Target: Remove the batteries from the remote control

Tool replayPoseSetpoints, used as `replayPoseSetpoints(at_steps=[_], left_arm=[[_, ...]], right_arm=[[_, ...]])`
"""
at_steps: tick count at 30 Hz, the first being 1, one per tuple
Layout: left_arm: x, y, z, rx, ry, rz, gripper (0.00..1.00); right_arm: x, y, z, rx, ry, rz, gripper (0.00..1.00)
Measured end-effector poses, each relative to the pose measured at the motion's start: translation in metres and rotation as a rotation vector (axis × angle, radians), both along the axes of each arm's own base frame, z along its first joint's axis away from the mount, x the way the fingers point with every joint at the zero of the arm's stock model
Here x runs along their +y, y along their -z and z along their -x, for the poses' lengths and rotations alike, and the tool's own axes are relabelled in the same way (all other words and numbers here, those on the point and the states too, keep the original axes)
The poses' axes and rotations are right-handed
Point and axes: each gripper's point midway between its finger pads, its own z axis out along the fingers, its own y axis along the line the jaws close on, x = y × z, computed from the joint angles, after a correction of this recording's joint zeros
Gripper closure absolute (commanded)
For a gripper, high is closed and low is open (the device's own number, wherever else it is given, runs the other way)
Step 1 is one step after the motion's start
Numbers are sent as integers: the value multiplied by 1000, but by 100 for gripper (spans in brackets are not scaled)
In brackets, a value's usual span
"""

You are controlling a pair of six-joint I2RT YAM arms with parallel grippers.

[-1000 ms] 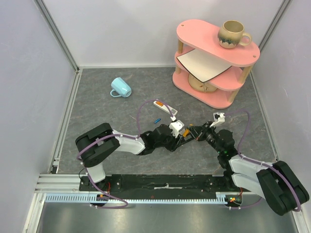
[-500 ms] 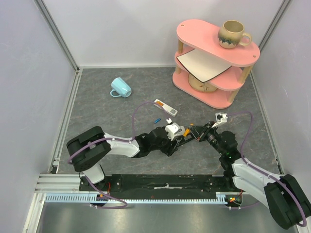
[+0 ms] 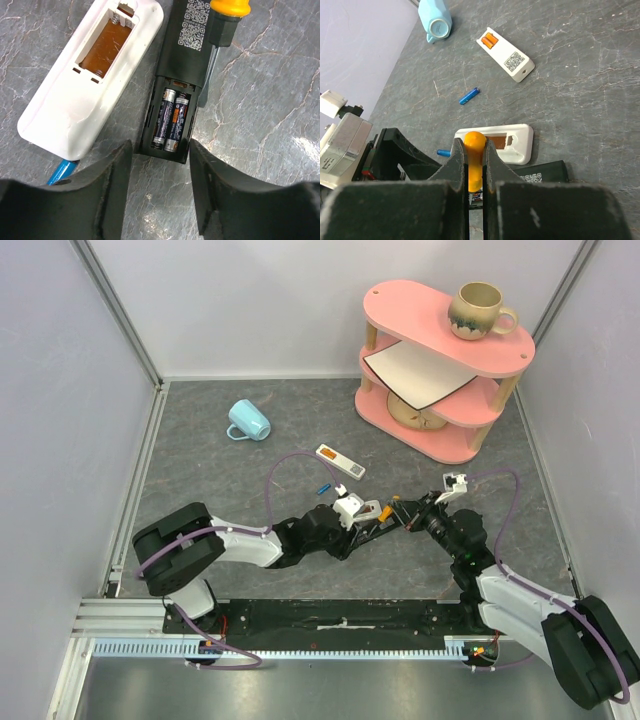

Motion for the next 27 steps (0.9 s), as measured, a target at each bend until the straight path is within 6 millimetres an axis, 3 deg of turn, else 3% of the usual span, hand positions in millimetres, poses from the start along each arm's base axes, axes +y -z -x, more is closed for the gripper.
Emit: replayPoseSetpoints(at_steps=[6, 16, 17, 21, 27], left_arm=[[-2, 1, 0, 0, 5, 9, 60], [-3, 0, 0, -1, 6, 13, 62], [-3, 0, 0, -1, 6, 13, 61], [-3, 1, 1, -1, 6, 13, 41], [-7, 0, 7, -8, 21, 15, 40]], right_arm=[[-5, 1, -4, -4, 32, 15, 100], [-7, 16, -12, 34, 48, 73, 100], [-6, 16, -12, 35, 49, 72, 100], [-4, 19, -13, 40, 42, 69, 100], [-3, 21, -15, 43, 40, 63, 100]])
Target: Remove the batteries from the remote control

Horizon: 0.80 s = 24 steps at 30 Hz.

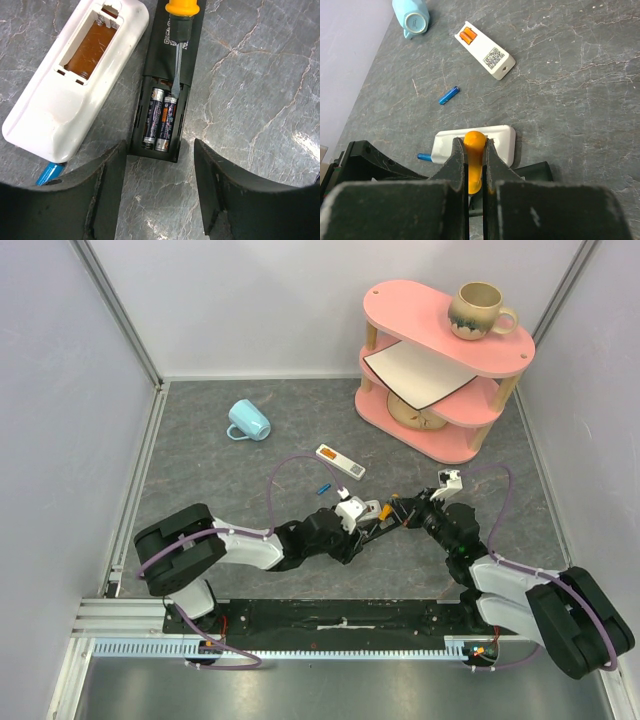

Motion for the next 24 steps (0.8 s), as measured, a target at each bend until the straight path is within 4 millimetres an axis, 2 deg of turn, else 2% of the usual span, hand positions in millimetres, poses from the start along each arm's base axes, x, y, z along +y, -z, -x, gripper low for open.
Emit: replayPoseSetpoints(at_steps=[4, 11, 24], left_arm=[[0, 2, -1, -20, -20, -19, 47], [-4, 7, -4, -51, -68, -70, 67], [-12, 10, -5, -64, -90, -105, 72]], right_arm=[[0, 1, -1, 4, 1, -2, 100], [0, 0, -2, 4, 3, -2, 100], [6, -6, -4, -37, -44, -11, 100]])
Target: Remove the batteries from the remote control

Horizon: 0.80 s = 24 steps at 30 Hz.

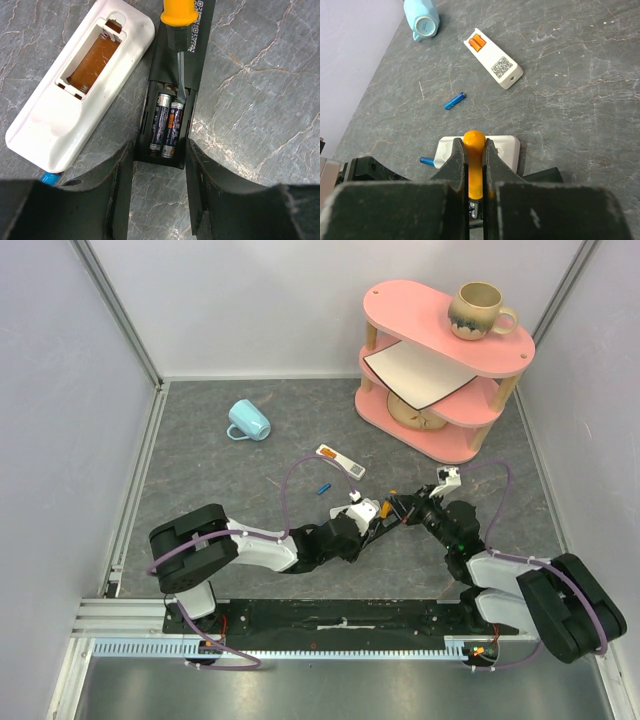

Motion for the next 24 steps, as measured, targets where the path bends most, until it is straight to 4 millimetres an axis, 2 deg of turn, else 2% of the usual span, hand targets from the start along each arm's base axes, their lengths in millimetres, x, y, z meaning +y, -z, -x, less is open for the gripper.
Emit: replayPoseSetpoints(at_steps=[7, 10, 11, 14, 17, 21, 23, 24], left_arm=[[0, 0, 0, 1, -1, 1, 74], [0, 0, 0, 2, -1, 1, 77], [-1, 0, 0, 3, -2, 5, 77], [-7, -2, -2, -1, -4, 27, 78], [-10, -4, -3, -4, -5, 41, 77], [-10, -5, -2, -2, -7, 50, 68], [-9, -6, -2, -1, -9, 59, 58], [-9, -6, -1, 1, -7, 62, 49]], right_arm=[[7, -4, -2, -24, -27, -28, 100], [9, -15, -3, -51, -29, -66, 100], [14, -24, 0, -58, -54, -111, 100], [36, -30, 21, -25, -175, -173, 100], [41, -35, 30, -11, -216, -196, 100], [41, -33, 33, 4, -220, -191, 100], [39, -29, 33, 19, -209, -177, 100], [37, -28, 33, 29, -201, -174, 100]])
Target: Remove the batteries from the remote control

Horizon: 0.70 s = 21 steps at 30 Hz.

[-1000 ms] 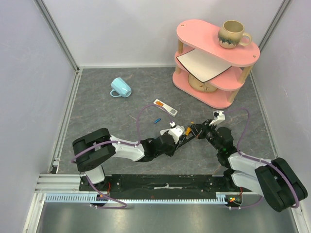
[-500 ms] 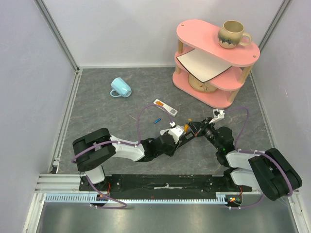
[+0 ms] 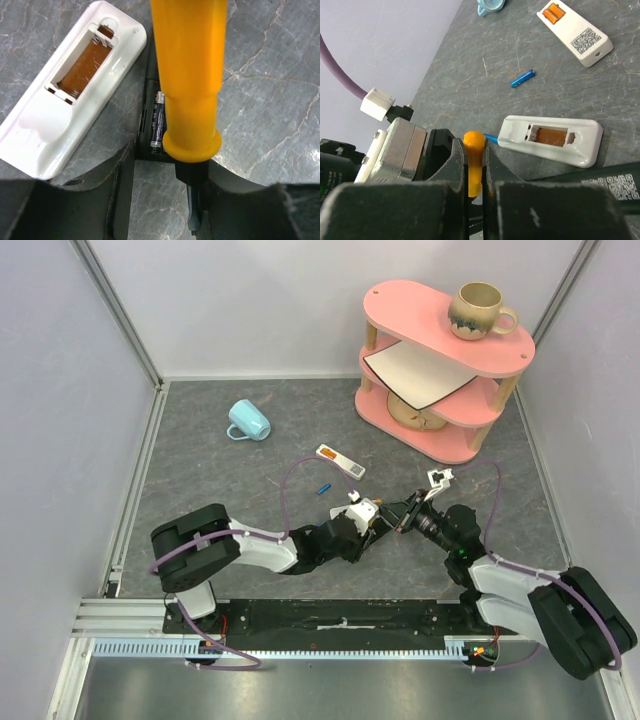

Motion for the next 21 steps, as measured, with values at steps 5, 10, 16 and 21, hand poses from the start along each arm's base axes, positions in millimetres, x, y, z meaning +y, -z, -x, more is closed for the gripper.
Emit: replayPoseSetpoints(at_steps=[5, 10, 16, 21], left_arm=[[9, -3, 11, 32, 28, -6, 31], [34, -7, 35, 98, 66, -35, 28], [39, -38, 41, 140, 85, 49, 29], [44, -52, 40, 186, 88, 121, 30]], right_arm=[[-4, -2, 2, 4, 23, 33, 100], [-23, -9, -14, -40, 146, 97, 100], [-35, 6, -21, -23, 207, 186, 100], [-42, 25, -24, 17, 230, 250, 100]])
